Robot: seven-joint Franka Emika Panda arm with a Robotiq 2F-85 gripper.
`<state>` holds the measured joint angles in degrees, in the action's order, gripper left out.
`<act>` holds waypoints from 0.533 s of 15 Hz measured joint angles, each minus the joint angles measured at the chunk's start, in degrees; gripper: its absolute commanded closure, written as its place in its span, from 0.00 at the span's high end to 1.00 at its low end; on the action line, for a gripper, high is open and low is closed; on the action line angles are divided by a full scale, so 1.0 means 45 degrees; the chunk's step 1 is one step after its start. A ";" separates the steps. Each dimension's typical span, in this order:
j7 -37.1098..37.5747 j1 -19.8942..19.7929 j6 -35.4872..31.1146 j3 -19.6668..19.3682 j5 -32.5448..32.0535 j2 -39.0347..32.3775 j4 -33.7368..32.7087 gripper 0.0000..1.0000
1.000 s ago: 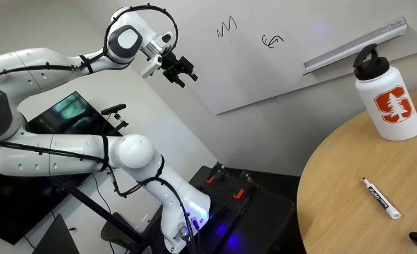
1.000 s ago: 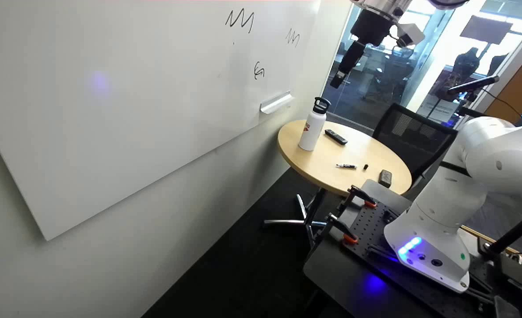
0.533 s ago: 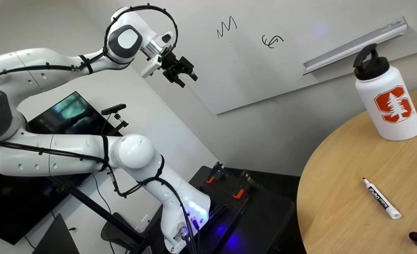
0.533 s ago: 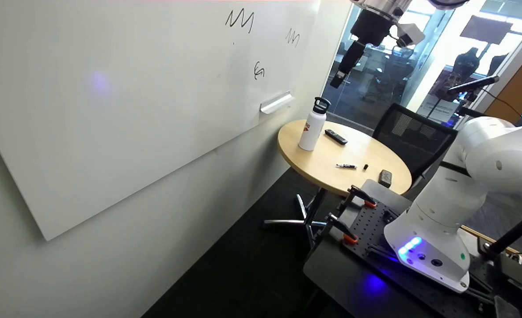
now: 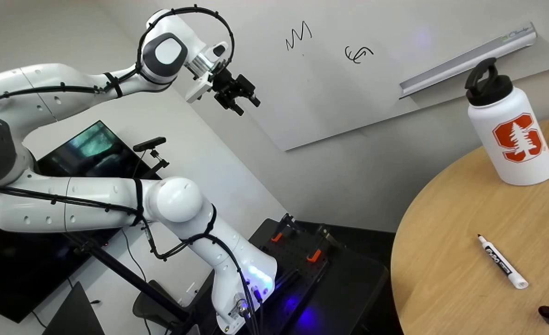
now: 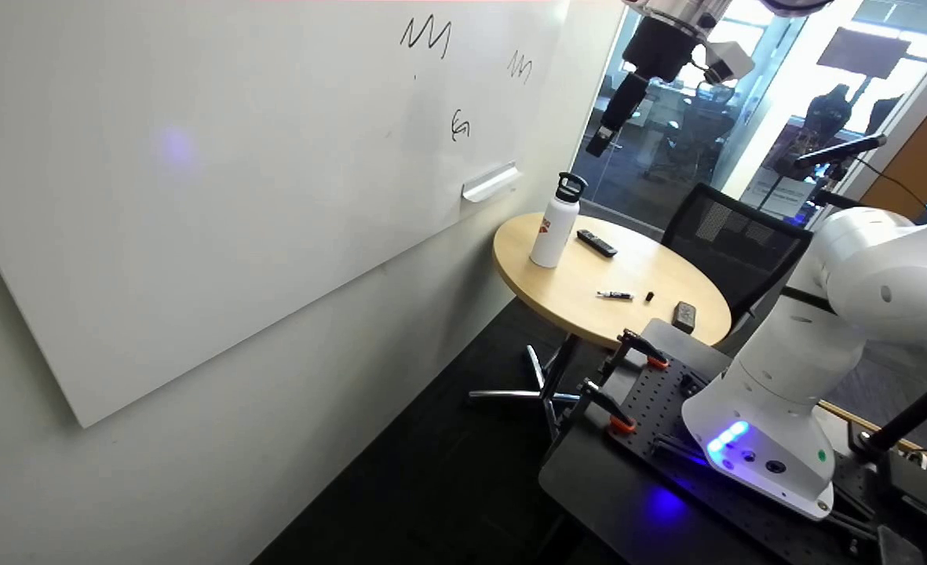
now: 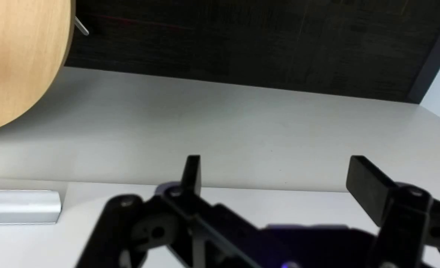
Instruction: Use the duster to erase the board
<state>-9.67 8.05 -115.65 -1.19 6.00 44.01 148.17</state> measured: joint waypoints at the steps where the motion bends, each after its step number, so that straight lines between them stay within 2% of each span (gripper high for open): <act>1: 0.0082 -0.0062 -0.0002 -0.0001 -0.0012 0.0000 0.0000 1.00; 4: 0.0742 -0.1080 -0.0341 -0.0336 -0.0287 -0.0074 0.0008 1.00; 8: 0.0704 -0.3137 -0.0958 -0.2119 -0.1282 -0.0583 0.0121 1.00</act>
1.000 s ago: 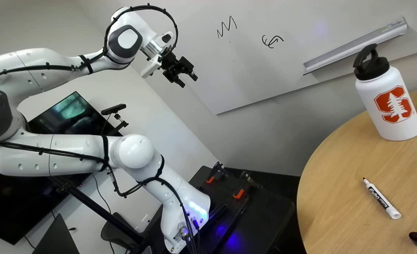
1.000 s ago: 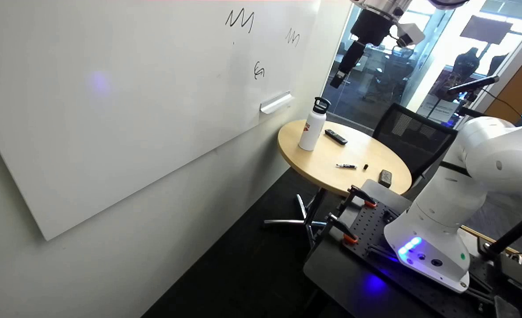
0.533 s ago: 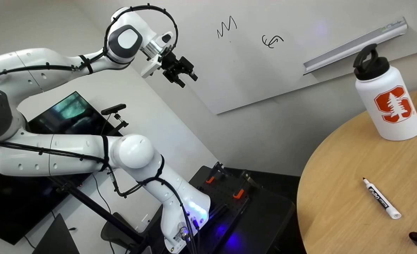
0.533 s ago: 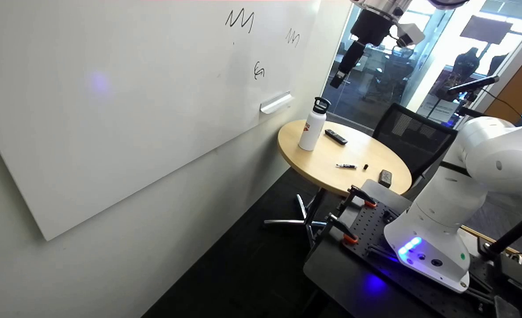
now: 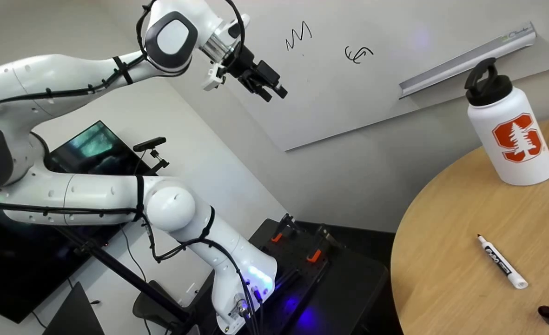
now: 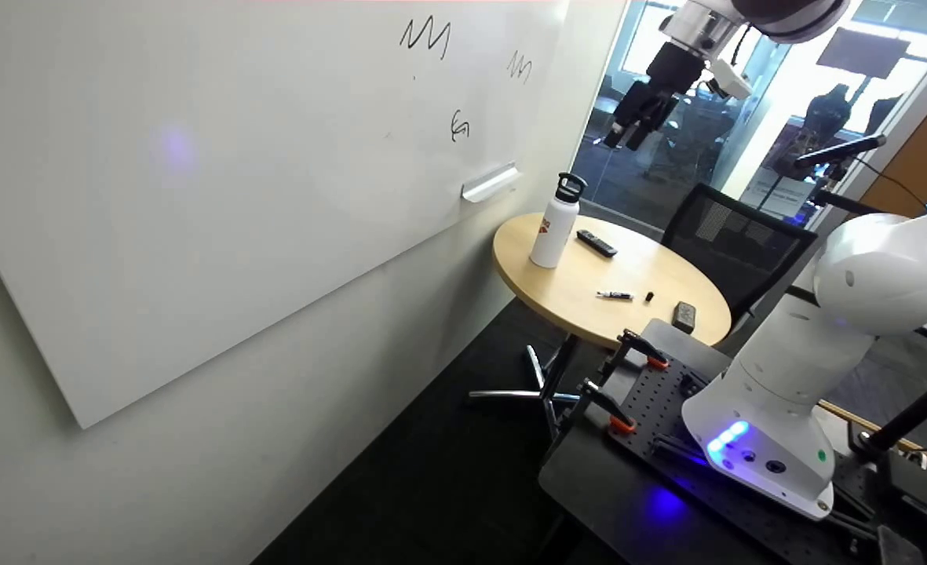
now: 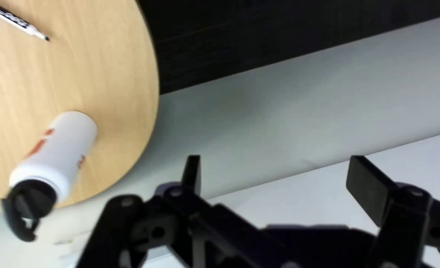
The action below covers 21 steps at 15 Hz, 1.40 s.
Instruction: Use the duster to erase the board
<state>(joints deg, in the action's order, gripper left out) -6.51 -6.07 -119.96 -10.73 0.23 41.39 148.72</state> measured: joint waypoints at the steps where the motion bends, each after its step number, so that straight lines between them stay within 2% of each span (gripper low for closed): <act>1: -0.0008 -0.0553 -0.0390 -0.0500 -0.0314 -0.0171 0.0104 1.00; 5: 0.0010 -0.2626 -0.2567 -0.2043 -0.1219 -0.1096 0.0687 1.00; 8: 0.0305 -0.3907 -0.4220 -0.2665 -0.1342 -0.1978 0.1056 1.00; 10: 0.0607 -0.4182 -0.4411 -0.2714 -0.1304 -0.2299 0.1087 1.00; 14: 0.0792 -0.4184 -0.4435 -0.2696 -0.1296 -0.2355 0.1087 1.00; 16: 0.1326 -0.4476 -0.5155 -0.2355 -0.1629 -0.2377 0.1142 1.00; 18: 0.2397 -0.5178 -0.6203 -0.1919 -0.2403 -0.2716 0.1150 1.00; 21: 0.3721 -0.6592 -0.7576 -0.1637 -0.3642 -0.4359 0.1131 1.00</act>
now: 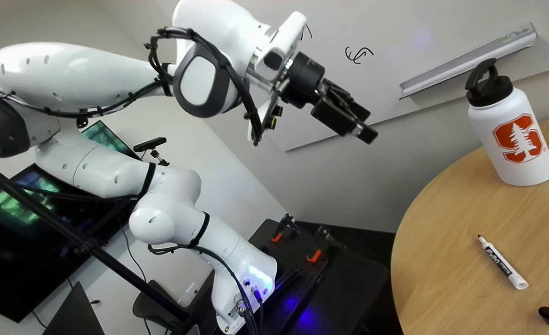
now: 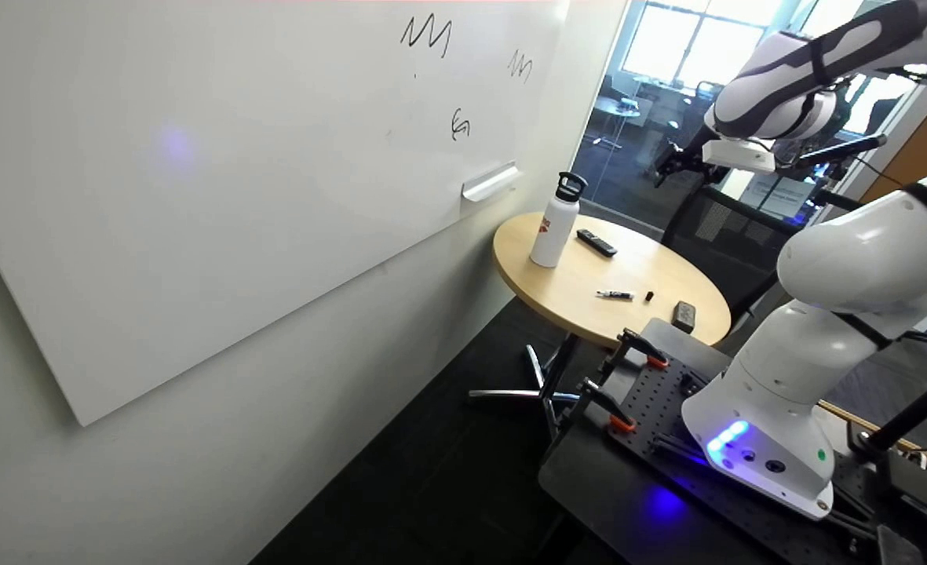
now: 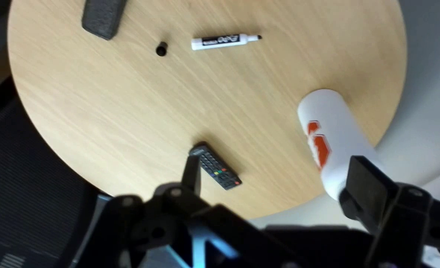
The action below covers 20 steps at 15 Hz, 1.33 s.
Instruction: Use the duster to erase the board
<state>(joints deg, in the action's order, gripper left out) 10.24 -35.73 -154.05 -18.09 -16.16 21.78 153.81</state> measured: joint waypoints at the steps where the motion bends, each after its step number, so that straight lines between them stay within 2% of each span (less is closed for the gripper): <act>1: 0.0347 -0.0489 -0.0356 0.0008 -0.0388 -0.0760 -0.0023 1.00; 4: 0.1369 -0.1823 -0.1187 -0.0096 -0.1252 -0.3271 -0.0327 1.00; 7: 0.1615 -0.2194 -0.2154 -0.0785 -0.1047 -0.5840 -0.1077 1.00; 9: 0.1346 -0.2191 -0.2596 -0.1204 0.0070 -0.7517 -0.1882 1.00; 11: 0.0594 -0.2187 -0.2708 -0.1211 0.1718 -0.8828 -0.2769 1.00; 13: -0.0076 -0.2176 -0.2700 -0.0824 0.2978 -0.9170 -0.3305 1.00; 18: -0.0097 -0.2105 -0.2673 -0.0704 0.3127 -0.8945 -0.3386 1.00; 20: -0.0116 -0.1955 -0.2672 -0.0906 0.3200 -0.9087 -0.3386 1.00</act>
<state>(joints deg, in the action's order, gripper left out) 9.72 -44.53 -166.07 -22.17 -1.76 -19.11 138.57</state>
